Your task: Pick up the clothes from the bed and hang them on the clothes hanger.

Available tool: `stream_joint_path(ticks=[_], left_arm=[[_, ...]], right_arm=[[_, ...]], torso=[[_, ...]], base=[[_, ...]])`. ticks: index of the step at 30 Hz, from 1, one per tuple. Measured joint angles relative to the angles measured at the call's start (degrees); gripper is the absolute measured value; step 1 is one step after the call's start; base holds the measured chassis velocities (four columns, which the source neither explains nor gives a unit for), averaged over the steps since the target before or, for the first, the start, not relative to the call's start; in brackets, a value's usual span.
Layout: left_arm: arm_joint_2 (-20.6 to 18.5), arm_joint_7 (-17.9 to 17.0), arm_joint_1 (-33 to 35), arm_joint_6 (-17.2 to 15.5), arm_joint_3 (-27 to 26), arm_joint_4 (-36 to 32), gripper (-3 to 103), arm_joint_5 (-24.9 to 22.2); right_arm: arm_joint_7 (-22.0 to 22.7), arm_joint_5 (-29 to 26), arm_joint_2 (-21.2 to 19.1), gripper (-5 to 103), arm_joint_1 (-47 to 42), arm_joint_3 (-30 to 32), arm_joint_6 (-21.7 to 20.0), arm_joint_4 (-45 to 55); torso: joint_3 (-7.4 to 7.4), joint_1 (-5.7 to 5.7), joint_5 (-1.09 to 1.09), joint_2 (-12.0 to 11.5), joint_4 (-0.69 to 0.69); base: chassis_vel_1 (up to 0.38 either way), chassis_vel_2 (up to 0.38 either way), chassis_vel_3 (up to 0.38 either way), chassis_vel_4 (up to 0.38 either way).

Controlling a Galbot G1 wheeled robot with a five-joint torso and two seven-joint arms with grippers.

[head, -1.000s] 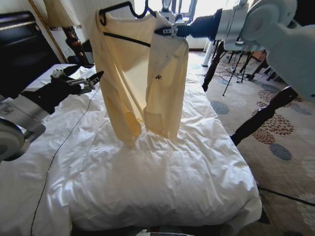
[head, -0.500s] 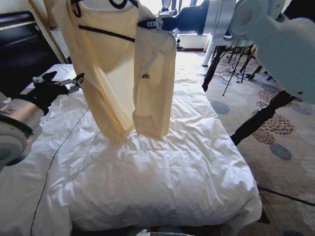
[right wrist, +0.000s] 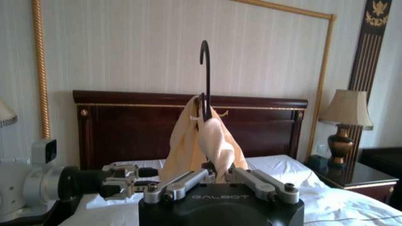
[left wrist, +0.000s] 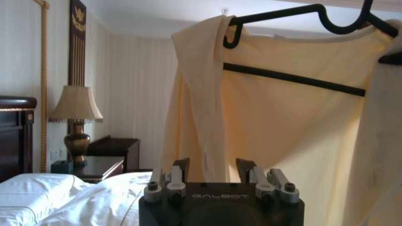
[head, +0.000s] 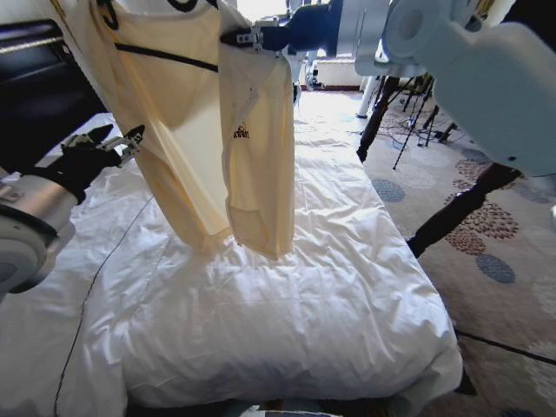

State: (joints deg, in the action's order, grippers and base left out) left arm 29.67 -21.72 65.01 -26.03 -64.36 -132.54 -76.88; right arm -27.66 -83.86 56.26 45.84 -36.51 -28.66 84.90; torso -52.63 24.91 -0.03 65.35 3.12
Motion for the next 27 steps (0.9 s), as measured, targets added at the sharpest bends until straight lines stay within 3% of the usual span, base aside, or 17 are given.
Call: stream_joint_path(ticks=[1,5,7,10,11,12,13,20,27], left_arm=[[-0.09,0.23,-0.23,0.19,0.0,0.58,48,0.07],[-0.24,0.52,-0.58,0.48,-0.01,1.47,42,0.3],[-0.09,1.4,-0.52,0.83,-0.23,2.16,26,1.06],[-0.01,1.61,-0.42,0.88,-0.3,2.18,26,1.14],[0.13,1.95,-0.28,1.05,-0.38,2.18,20,1.28],[0.3,2.94,-0.22,1.76,-0.41,1.98,5,1.68],[0.3,3.08,-0.29,1.84,-0.4,1.9,2,1.72],[-0.32,4.46,-0.63,2.38,-0.44,1.33,1,2.72],[-2.02,8.26,-1.24,3.27,-1.9,-3.7,1,3.74]], right_arm=[[0.05,-0.08,0.11,0,-0.04,0.02,0.0,0.3],[0.17,-0.36,0.21,0,-0.11,0.03,-0.02,0.89],[0.5,-0.55,0.22,0,-0.11,0.03,-0.09,1.23],[0.65,-0.55,0.26,0,-0.11,0.01,-0.09,1.19],[0.94,-0.5,0.39,0,-0.12,-0.05,-0.09,1.09],[3.28,-0.4,1.02,0,-0.61,-0.15,-0.08,1.05],[3.9,-0.36,1.18,0,-0.76,-0.16,-0.06,1.1],[6.8,0.69,1.81,0,-1.62,-0.16,0.27,1.74],[9.43,2.47,2.54,0,-2.87,-0.63,1.03,2.4]], torso=[[0.0,0.0,0.0,0.0,0.0],[0.0,0.0,0.0,0.0,0.0],[0.0,0.0,0.0,0.0,0.0],[0.0,0.0,0.0,0.0,0.0],[0.0,0.0,0.0,0.0,0.0],[0.0,0.0,0.01,0.0,0.0],[0.0,0.0,0.01,0.0,0.0],[0.0,0.0,0.01,0.0,0.0],[0.0,0.0,0.03,0.0,0.01]], base=[[0.0,0.0,0.0,0.0],[0.0,0.0,0.0,0.0],[0.0,0.0,0.0,0.0],[0.0,0.0,0.0,0.0],[0.0,0.0,0.0,0.0],[0.0,0.0,0.0,0.0],[0.0,0.0,0.0,0.0],[0.0,0.0,0.0,0.0],[0.0,0.0,0.0,0.0]])
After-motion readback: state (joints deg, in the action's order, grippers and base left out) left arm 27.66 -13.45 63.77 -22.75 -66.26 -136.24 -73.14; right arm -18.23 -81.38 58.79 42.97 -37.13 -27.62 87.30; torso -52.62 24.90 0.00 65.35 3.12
